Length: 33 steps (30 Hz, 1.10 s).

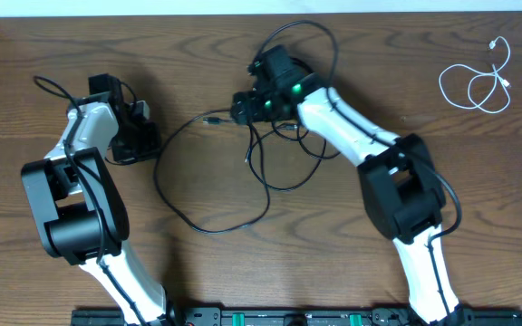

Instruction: Untangle cables

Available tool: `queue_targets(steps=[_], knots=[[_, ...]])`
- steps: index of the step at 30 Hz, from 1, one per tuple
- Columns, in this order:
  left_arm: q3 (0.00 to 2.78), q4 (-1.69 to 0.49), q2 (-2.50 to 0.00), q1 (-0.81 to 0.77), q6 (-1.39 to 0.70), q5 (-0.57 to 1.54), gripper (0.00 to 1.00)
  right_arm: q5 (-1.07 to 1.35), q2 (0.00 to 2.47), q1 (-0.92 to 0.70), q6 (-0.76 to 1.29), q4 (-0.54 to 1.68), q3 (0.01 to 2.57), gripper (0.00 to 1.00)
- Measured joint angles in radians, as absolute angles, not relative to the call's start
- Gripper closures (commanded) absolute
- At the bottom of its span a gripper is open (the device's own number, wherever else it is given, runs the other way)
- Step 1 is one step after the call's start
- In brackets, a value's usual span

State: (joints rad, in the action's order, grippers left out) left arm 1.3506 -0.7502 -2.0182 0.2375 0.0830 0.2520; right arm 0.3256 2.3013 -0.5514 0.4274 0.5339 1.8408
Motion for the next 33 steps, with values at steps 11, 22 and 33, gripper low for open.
queue_targets(steps=[11, 22, 33], knots=[[1.351, -0.755, -2.018, 0.198, 0.051, 0.338, 0.93, 0.345, 2.303, -0.552, 0.332, 0.596, 1.841, 0.23], [1.351, -0.756, -2.018, 0.195, 0.041, 0.343, 0.93, 0.318, 2.341, -0.600, 0.063, 0.686, 1.841, 0.28], [1.351, -0.753, -2.018, 0.195, 0.041, 0.343, 0.92, 0.273, 2.354, -0.604, -0.123, 0.691, 1.841, 0.67]])
